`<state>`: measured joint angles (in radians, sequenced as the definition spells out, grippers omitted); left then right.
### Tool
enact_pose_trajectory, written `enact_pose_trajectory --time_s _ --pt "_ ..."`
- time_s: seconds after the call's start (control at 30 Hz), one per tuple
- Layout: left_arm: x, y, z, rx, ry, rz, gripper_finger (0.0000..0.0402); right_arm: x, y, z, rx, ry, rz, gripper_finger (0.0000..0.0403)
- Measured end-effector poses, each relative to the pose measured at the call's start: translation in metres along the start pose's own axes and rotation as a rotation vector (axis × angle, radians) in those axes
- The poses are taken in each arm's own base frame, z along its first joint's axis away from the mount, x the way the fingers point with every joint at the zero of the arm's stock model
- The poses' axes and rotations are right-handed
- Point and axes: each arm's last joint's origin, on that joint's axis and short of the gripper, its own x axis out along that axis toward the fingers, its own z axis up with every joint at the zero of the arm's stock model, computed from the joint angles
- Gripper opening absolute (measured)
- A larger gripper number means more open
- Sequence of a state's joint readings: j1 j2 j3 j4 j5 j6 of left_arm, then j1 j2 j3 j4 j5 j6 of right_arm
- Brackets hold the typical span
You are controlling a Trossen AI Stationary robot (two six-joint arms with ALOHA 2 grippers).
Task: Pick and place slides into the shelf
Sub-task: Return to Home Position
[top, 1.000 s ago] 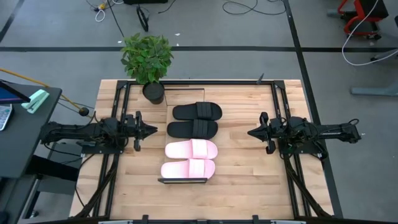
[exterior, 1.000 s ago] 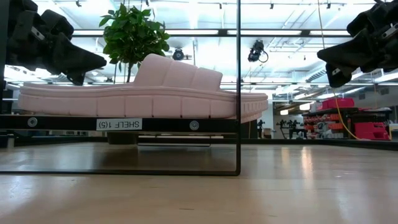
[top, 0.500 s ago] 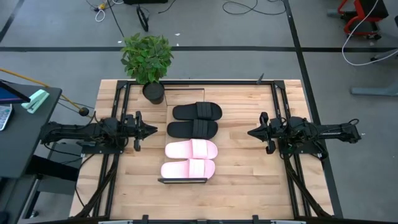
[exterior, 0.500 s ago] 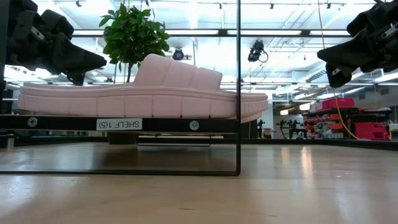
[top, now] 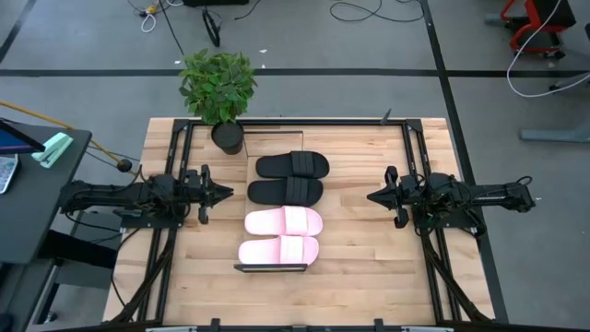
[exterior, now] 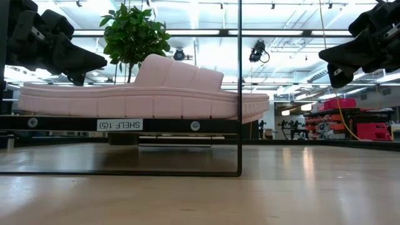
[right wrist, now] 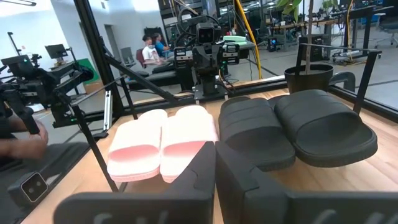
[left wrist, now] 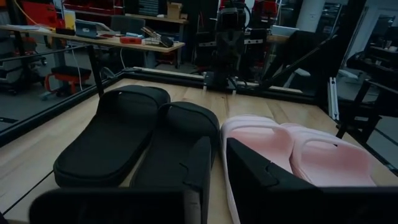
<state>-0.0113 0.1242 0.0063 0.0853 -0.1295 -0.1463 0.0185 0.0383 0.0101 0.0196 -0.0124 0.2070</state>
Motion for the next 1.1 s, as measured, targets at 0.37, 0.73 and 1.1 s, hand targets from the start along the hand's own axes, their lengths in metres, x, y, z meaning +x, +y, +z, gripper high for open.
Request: enact_pose_trajectory --time_s 0.37,0.73,1.1 --pt "0.0000 0.0000 0.0000 0.000 0.000 0.000 0.0050 0.0000 0.0000 0.0000 0.000 0.000 0.000 0.0013" --pt "0.0000 0.0000 0.0000 0.000 0.000 0.000 0.0059 0.0000 0.0000 0.0000 0.000 0.000 0.000 0.0013" --pt "0.0000 0.0000 0.0000 0.000 0.000 0.000 0.0049 0.0000 0.0000 0.0000 0.000 0.000 0.000 0.0013"
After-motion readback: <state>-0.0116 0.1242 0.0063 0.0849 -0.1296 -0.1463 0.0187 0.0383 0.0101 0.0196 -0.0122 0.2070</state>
